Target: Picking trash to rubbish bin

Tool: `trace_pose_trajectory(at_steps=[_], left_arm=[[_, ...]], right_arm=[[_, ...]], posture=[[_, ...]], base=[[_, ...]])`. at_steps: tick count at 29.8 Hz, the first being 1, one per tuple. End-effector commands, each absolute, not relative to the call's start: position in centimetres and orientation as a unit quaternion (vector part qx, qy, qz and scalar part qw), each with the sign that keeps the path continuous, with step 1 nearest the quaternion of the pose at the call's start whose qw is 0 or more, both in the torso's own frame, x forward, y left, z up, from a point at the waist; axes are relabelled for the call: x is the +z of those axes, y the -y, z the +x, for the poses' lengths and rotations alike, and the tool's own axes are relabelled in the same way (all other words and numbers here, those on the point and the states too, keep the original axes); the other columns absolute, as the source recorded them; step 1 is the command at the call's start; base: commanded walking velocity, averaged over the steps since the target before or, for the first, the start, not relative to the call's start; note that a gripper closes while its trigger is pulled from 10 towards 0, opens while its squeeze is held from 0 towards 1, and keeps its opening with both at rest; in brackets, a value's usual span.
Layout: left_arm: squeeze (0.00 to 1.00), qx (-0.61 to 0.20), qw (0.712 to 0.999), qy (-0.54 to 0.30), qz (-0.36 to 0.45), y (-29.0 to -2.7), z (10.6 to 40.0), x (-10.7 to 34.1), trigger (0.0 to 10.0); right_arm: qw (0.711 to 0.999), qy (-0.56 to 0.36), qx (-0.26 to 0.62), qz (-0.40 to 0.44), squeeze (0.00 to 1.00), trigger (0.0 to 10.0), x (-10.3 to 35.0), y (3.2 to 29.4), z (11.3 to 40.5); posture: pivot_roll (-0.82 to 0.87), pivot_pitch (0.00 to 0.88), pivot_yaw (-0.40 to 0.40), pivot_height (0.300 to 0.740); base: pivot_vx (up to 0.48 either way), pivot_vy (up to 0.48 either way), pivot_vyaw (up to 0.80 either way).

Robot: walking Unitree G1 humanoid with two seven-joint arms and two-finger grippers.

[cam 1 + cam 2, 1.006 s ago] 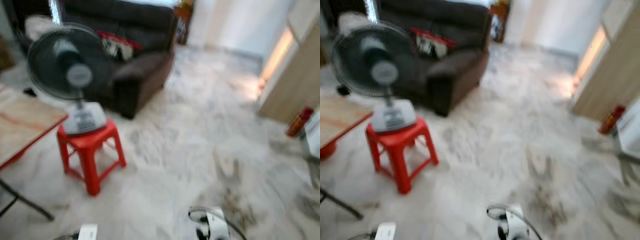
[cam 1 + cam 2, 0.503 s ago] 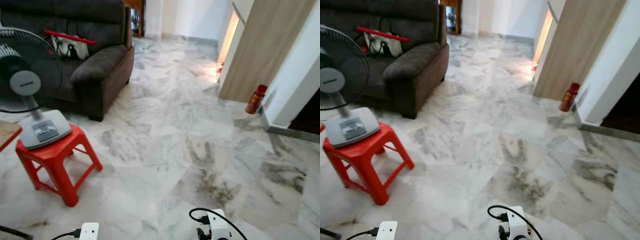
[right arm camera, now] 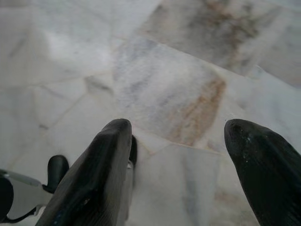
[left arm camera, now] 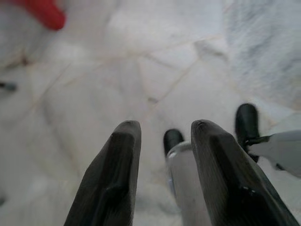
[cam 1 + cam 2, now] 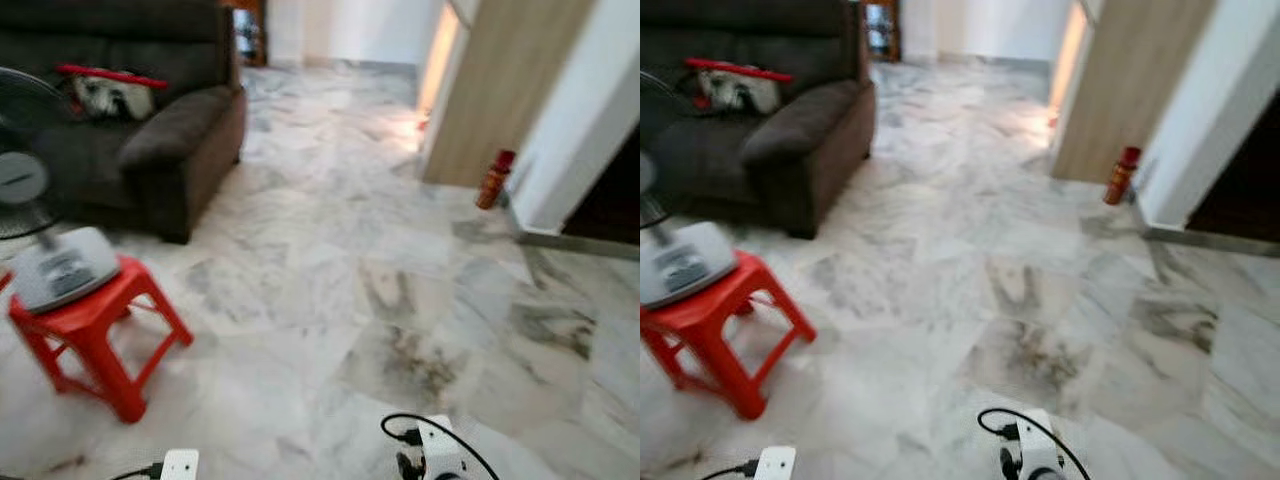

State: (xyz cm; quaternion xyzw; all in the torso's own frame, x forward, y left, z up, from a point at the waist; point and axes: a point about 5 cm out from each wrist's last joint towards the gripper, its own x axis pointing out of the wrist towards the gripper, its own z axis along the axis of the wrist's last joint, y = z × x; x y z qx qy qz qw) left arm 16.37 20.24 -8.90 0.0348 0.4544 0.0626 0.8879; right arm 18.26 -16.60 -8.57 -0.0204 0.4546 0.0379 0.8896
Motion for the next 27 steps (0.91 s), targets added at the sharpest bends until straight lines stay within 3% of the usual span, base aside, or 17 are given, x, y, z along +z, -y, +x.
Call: trace_pose_trajectory(at_steps=[1,27], left_arm=[[0.00,0.068,0.884,-0.461,0.029,-20.41,15.87,-9.09,10.0],[0.00,0.071,0.889,-0.452,0.023,-20.46,16.22,-8.91,10.0]], right_arm=[[0.893,-0.448,0.035,-0.014,0.00,10.0,-8.40,16.53,18.59],[0.896,-0.443,0.036,-0.004,0.00,10.0,-8.35,16.21,18.68]], posture=[[-0.02,0.014,-0.059,0.740],[-0.02,0.015,-0.054,0.740]], base=[[0.000,0.000,0.00],[0.000,0.000,0.00]])
